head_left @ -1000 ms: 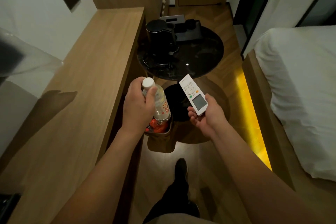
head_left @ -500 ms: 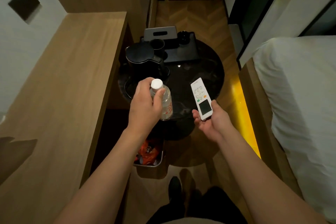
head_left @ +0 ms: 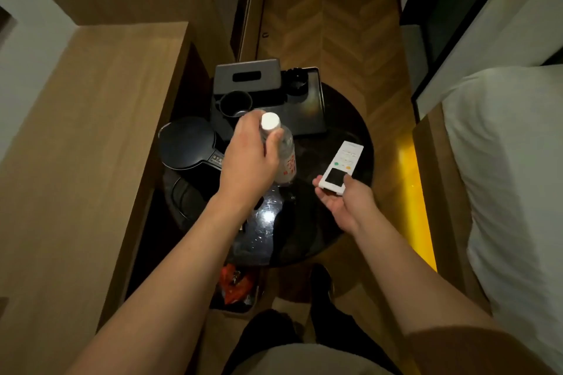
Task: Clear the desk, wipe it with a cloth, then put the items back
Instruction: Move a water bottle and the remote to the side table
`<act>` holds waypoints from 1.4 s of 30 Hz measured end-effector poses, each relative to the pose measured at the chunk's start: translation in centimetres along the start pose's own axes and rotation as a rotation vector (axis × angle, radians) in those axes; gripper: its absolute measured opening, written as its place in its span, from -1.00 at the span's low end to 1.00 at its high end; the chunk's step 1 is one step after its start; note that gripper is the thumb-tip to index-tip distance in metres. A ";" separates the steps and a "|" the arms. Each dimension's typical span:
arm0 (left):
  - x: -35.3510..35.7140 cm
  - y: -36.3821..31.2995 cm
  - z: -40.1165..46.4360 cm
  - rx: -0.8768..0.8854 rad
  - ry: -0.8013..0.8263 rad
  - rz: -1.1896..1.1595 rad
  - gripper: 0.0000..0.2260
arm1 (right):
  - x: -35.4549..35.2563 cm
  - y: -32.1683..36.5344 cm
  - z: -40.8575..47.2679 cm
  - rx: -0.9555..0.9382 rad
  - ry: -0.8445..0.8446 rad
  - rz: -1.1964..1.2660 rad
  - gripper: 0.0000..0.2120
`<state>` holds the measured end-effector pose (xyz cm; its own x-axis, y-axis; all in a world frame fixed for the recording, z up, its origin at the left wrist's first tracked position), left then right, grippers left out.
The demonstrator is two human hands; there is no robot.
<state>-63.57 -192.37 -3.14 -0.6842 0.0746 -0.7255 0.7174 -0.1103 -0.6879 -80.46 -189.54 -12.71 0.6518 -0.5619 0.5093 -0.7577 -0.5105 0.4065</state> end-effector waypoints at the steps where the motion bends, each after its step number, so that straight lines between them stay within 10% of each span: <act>1: 0.4 0.2 1.2 -0.010 0.013 0.013 -0.74 | 0.3 0.3 1.4 0.014 -0.010 0.013 -0.62; 27: 2.3 5.2 10.0 -0.171 0.113 0.025 -0.66 | 4.1 -0.5 16.9 0.205 -0.172 -0.597 -0.78; 32: -0.3 4.5 8.5 -0.080 0.038 0.147 -0.55 | 4.7 -1.2 10.8 -0.300 -0.180 -1.390 -0.75; 36: -3.3 5.4 5.8 -0.010 -0.098 0.354 -0.60 | 5.8 -4.2 6.0 -0.526 0.122 -1.780 -0.76; 42: -5.9 7.6 0.9 -0.120 -0.237 0.390 -0.64 | 9.3 -6.5 2.2 -0.877 0.503 -1.804 -0.63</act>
<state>-54.15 -194.54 -4.05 -0.3614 -0.1800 -0.9149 0.9275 0.0311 -0.3725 -69.45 -192.91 -12.29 0.5696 0.3716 -0.7332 0.6739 0.2997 0.6754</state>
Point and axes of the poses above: each hand's wrist, its own z-axis towards the middle knuckle, its own x-axis out of the palm, y = z × x, the point moved 1 cm from there along z, towards the middle knuckle, and after that the axes turned 11 degrees about y, right-handed, at the moved point
